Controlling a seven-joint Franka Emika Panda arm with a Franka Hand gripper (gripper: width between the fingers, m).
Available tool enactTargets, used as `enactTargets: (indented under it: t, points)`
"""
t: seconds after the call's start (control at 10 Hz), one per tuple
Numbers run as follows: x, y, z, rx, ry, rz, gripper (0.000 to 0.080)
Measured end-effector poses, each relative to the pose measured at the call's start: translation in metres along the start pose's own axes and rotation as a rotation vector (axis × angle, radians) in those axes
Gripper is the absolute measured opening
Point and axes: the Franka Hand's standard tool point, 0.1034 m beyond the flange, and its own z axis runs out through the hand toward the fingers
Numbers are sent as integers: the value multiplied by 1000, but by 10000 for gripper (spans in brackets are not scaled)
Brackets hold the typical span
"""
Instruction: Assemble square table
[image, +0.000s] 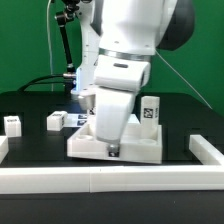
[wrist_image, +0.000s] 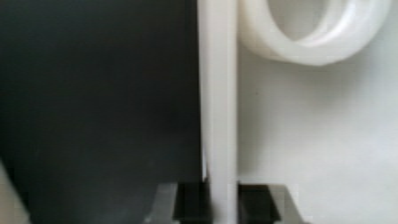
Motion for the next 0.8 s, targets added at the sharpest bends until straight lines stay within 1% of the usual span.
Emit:
enactTargets:
  t: [0.1, 0.2, 0.6, 0.7, 0.8]
  points:
    - [14, 5, -2, -6, 8, -21, 60]
    - [24, 7, -3, -10, 16, -33, 60]
    - [20, 7, -1, -7, 12, -54, 60]
    - [23, 7, -2, -8, 12, -86, 60]
    - [32, 9, -4, -15, 16, -99, 60]
